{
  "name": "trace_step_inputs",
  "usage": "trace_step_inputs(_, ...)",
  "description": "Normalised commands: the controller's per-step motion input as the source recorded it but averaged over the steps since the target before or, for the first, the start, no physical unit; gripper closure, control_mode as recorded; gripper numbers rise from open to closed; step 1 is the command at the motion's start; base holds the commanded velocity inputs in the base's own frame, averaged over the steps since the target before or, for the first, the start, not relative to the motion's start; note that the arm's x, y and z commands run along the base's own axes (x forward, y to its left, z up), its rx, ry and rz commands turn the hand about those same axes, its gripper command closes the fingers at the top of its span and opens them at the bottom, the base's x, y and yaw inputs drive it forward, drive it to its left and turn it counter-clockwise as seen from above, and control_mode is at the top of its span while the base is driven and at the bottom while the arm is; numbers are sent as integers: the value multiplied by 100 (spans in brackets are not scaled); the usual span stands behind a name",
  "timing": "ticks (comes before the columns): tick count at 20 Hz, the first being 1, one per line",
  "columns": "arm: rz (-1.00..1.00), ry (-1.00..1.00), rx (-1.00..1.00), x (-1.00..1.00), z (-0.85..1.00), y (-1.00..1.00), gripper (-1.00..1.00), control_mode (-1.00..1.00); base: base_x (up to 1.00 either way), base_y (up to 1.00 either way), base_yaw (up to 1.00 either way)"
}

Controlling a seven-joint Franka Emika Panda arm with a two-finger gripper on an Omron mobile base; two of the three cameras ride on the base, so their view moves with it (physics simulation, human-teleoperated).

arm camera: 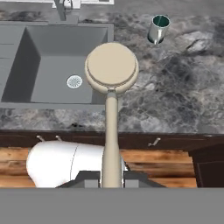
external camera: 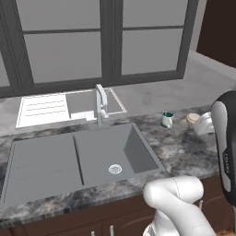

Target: Open the cabinet. Pick the dish brush and place it next to the sink. Then close the cabinet.

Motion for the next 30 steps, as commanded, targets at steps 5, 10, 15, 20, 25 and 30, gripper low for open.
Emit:
trace_step_inputs(5,-1,15,-2,27,-13,-22,100,-100,0,0,0)
trace_step_inputs(10,0,9,-3,36,-50,-2,100,-100,0,0,0)
trace_step_inputs(15,-1,7,-1,61,-74,0,100,-100,0,0,0)
trace_step_inputs(20,-6,2,0,40,-76,0,100,-100,0,0,0)
trace_step_inputs(25,-16,0,-6,12,-42,0,100,-100,0,0,0)
trace_step_inputs(30,-24,-5,-4,19,-35,0,100,-100,0,0,0)
